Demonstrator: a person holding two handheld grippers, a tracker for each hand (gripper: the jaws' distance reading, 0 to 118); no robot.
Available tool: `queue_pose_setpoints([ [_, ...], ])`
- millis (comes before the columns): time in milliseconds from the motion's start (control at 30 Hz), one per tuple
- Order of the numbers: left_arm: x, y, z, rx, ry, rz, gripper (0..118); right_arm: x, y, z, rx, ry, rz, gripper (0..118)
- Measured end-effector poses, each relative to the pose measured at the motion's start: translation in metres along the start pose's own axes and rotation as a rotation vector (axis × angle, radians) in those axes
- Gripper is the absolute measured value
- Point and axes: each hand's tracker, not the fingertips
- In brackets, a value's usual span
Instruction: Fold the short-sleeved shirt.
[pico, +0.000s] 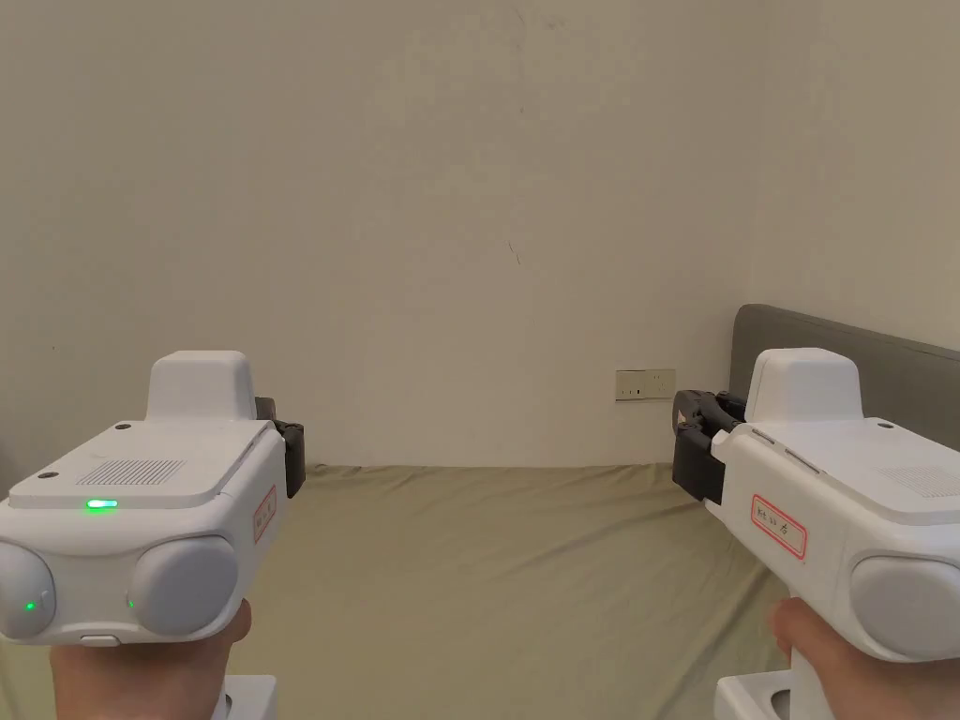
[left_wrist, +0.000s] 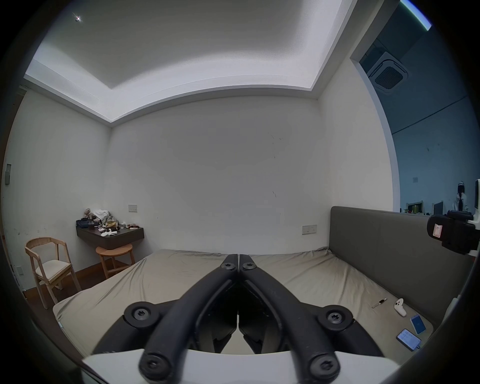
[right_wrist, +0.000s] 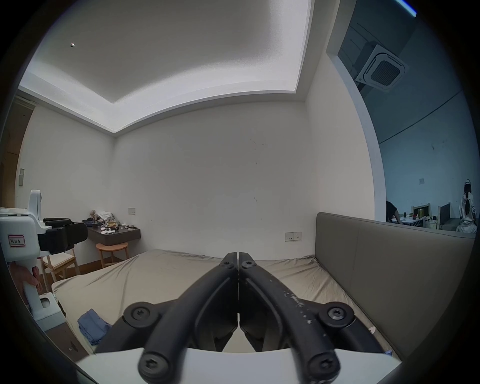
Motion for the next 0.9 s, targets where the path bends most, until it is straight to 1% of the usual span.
queue_pose_setpoints([
  [367,0.0092,0.0020,0.0008,0.006,-0.008,-0.022,0,-0.0002,-0.0016,-0.0006,0.005,-0.004,-0.006,1],
  [400,0.0090,0.0019,0.0007,0.004,-0.005,-0.023,1,0.0007,-0.0018,-0.0006,0.000,-0.011,-0.009,5],
  [433,0.0088,0.0020,0.0009,0.003,0.001,-0.023,11,0.0022,-0.0020,-0.0011,-0.003,-0.015,-0.008,23],
  [467,0.0084,0.0025,0.0012,-0.002,0.002,-0.019,27,0.0039,-0.0030,-0.0023,-0.005,-0.011,-0.006,51],
  [500,0.0083,0.0027,0.0012,-0.008,0.007,-0.021,54,0.0039,-0.0040,-0.0037,-0.012,-0.018,-0.001,84],
  [533,0.0083,0.0028,0.0003,-0.014,0.015,-0.020,67,0.0032,-0.0054,-0.0045,-0.019,-0.032,0.007,103],
  [567,0.0082,0.0026,0.0003,-0.009,0.029,-0.017,76,0.0027,-0.0062,-0.0042,-0.017,-0.047,0.009,108],
  [600,0.0079,0.0026,0.0006,-0.007,0.037,-0.018,85,0.0039,-0.0070,-0.0024,-0.002,-0.045,0.001,108],
  [667,0.0074,0.0024,-0.0002,-0.012,0.045,-0.009,111,0.0052,-0.0079,-0.0019,0.008,-0.046,-0.010,111],
  [700,0.0072,0.0019,-0.0007,-0.012,0.047,-0.003,118,0.0054,-0.0079,-0.0020,0.006,-0.048,-0.006,114],
  [733,0.0068,0.0021,0.0026,0.005,0.049,0.001,118,0.0057,-0.0080,-0.0021,0.002,-0.049,-0.003,118],
  [900,0.0082,0.0049,0.0015,0.008,0.061,-0.005,118,0.0056,-0.0078,0.0011,0.022,-0.055,-0.007,118],
])
